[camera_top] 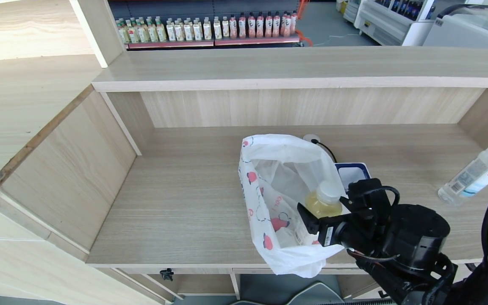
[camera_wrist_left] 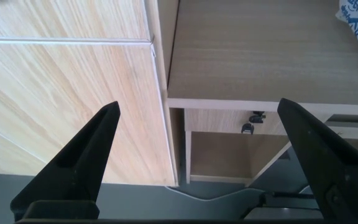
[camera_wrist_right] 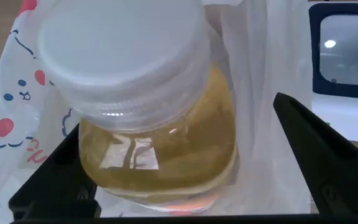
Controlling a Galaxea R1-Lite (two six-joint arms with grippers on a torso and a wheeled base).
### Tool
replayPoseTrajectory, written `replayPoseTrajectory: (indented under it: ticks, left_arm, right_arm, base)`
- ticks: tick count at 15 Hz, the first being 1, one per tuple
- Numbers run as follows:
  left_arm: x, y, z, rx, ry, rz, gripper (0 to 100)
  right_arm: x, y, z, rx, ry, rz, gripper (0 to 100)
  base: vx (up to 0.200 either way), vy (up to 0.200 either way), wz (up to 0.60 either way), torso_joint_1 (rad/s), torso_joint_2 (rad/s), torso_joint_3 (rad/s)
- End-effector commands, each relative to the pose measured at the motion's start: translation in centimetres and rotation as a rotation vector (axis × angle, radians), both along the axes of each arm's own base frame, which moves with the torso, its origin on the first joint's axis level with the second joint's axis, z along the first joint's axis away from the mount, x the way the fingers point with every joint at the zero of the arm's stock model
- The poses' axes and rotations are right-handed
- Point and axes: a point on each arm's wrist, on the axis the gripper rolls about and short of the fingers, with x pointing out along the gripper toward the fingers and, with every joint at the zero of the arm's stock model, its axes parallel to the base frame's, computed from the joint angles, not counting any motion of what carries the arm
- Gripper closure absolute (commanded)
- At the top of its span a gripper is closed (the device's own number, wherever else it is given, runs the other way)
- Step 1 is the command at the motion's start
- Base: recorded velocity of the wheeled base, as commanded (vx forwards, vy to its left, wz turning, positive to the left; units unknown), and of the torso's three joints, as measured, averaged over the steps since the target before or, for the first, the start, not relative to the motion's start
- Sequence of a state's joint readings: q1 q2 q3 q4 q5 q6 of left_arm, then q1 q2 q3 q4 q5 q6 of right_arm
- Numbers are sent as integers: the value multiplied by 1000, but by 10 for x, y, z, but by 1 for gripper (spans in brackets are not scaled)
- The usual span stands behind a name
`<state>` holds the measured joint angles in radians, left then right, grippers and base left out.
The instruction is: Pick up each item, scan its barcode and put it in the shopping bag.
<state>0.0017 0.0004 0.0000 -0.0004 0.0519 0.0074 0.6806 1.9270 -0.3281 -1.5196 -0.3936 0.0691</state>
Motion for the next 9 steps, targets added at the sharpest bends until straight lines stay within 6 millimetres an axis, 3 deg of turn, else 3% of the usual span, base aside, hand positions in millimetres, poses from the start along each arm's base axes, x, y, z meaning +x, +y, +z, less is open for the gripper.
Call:
replayPoseTrajectory:
  ticks: [1, 5, 9]
  left_arm:
    - [0, 0, 0, 0, -2, 0, 0]
    - [0, 0, 0, 2, -1, 0, 0]
    - [0, 0, 0, 2, -1, 0, 0]
  right_arm:
    - [1, 1, -2, -4, 5, 0, 0]
    - [0, -6, 25, -10, -101, -15, 0]
    - [-28, -10, 71, 21, -239, 86, 0]
  base:
    - [0, 0, 0, 0, 0, 0]
    - [0, 0, 0, 0, 0, 0]
    - [0, 0, 0, 0, 0, 0]
